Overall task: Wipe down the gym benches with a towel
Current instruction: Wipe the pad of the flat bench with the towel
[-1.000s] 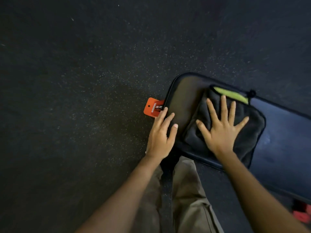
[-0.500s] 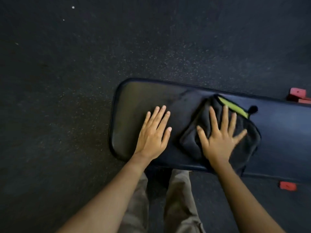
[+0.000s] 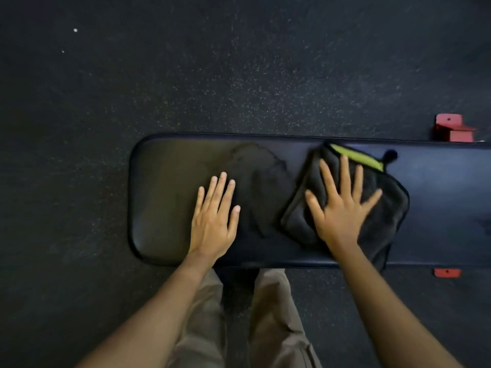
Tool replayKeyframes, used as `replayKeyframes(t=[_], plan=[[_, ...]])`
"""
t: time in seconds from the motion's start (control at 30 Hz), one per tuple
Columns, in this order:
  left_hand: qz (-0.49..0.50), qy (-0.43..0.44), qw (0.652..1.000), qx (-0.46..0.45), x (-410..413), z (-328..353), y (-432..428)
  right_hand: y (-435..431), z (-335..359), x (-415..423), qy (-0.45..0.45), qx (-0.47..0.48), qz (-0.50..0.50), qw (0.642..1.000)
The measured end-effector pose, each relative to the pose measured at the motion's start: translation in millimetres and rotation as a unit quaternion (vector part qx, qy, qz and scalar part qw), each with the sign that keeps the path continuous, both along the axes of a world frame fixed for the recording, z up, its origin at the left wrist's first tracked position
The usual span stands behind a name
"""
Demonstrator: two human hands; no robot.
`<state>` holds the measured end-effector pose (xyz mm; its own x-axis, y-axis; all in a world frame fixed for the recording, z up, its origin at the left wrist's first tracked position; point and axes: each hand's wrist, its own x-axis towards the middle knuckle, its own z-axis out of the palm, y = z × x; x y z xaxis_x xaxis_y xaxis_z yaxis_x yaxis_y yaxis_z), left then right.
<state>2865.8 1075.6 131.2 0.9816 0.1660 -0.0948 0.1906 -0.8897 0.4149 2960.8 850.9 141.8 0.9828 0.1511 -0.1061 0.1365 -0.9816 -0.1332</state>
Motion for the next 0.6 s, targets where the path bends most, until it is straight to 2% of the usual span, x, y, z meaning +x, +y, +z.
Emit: replayKeyframes(t=[0.07, 0.17, 0.33, 0.4, 0.43, 0.5, 0.6], plan=[[-0.007, 0.007, 1.000, 0.018, 0.8, -1.3, -3.2, -16.1, 4.5, -47.6, 0.015, -0.002, -0.009, 1.000], [-0.003, 0.011, 0.999, 0.032, 0.0, -2.8, -4.9, 3.9, 5.2, -84.5, 0.030, 0.002, 0.076, 0.997], [0.000, 0.015, 0.999, 0.032, 0.6, -0.8, -4.8, 46.8, 3.4, -14.8, 0.016, 0.020, 0.157, 0.987], [0.004, 0.016, 0.999, 0.030, 0.5, -0.6, -5.3, 45.8, 8.6, -2.0, 0.018, 0.038, 0.156, 0.987], [0.004, 0.015, 0.999, 0.030, 0.8, -0.4, -5.6, 45.4, 13.7, -5.9, 0.017, 0.052, 0.117, 0.992], [0.005, 0.014, 0.999, 0.031, 1.5, -0.3, -6.1, 49.1, 20.9, -21.9, 0.035, 0.088, -0.030, 0.995], [0.006, 0.007, 0.999, 0.031, 0.8, -1.5, -6.1, 66.1, 15.4, -16.4, 0.108, 0.093, -0.232, 0.962]])
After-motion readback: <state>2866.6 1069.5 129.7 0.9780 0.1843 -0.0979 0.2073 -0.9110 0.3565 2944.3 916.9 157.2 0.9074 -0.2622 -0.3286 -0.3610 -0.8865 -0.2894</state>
